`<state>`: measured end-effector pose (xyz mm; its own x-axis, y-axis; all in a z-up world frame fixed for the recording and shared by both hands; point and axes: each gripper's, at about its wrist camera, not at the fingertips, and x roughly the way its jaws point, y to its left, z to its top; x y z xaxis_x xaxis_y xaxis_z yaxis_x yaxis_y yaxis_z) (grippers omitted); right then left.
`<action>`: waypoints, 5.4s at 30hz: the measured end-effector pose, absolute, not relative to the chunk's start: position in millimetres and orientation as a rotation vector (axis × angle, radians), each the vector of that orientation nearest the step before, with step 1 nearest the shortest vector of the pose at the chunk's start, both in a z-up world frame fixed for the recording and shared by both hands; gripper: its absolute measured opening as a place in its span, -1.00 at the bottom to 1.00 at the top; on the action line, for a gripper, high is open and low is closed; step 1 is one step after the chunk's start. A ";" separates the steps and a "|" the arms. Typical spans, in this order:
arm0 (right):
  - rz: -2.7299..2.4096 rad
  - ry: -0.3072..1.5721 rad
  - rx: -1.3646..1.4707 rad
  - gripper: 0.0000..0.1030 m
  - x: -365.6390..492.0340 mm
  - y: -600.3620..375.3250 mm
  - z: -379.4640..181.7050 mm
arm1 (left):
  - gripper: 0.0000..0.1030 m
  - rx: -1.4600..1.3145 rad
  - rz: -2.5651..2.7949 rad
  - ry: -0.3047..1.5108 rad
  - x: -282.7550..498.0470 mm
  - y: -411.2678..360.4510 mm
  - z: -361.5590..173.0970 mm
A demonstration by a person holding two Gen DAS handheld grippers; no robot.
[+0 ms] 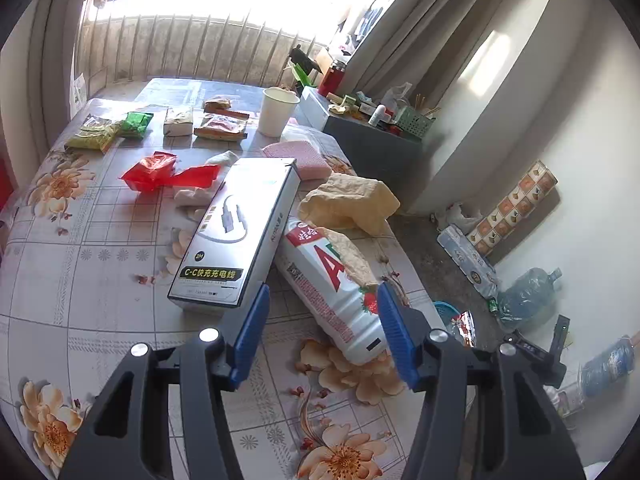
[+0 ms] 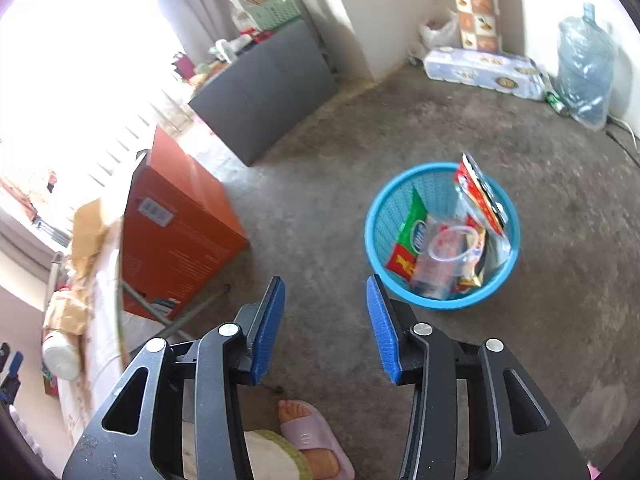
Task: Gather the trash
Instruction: 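Move both tools back over the table toward the white charger box, then grasp the white KUYAN charger box with the right tool and lift it, then grasp the beige crumpled paper with the left tool while the right tool holds the box, then carry the beige paper and white box over the blue wastebasket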
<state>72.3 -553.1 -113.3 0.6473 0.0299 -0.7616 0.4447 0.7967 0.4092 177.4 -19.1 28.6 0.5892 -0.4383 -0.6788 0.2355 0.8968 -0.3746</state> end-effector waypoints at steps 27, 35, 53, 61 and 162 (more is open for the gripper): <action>0.525 1.030 0.530 0.27 292.0 -245.4 2.4 | 0.08 -0.314 -0.228 0.860 153.7 69.1 -8.8; 0.360 1.170 0.428 0.13 356.6 -197.4 -36.8 | 0.08 -0.347 -0.224 0.857 162.3 89.1 -15.0; 0.440 1.085 0.234 -0.59 313.6 -181.3 7.3 | 0.08 -0.401 -0.272 0.876 156.2 94.4 -27.5; 0.460 1.069 0.098 -0.60 209.6 -172.5 1.0 | 0.08 -0.362 -0.386 0.951 138.6 52.4 -42.2; 0.328 0.912 0.627 -0.55 104.0 -389.3 -50.4 | -0.09 0.859 -0.811 1.422 330.1 -199.4 -77.1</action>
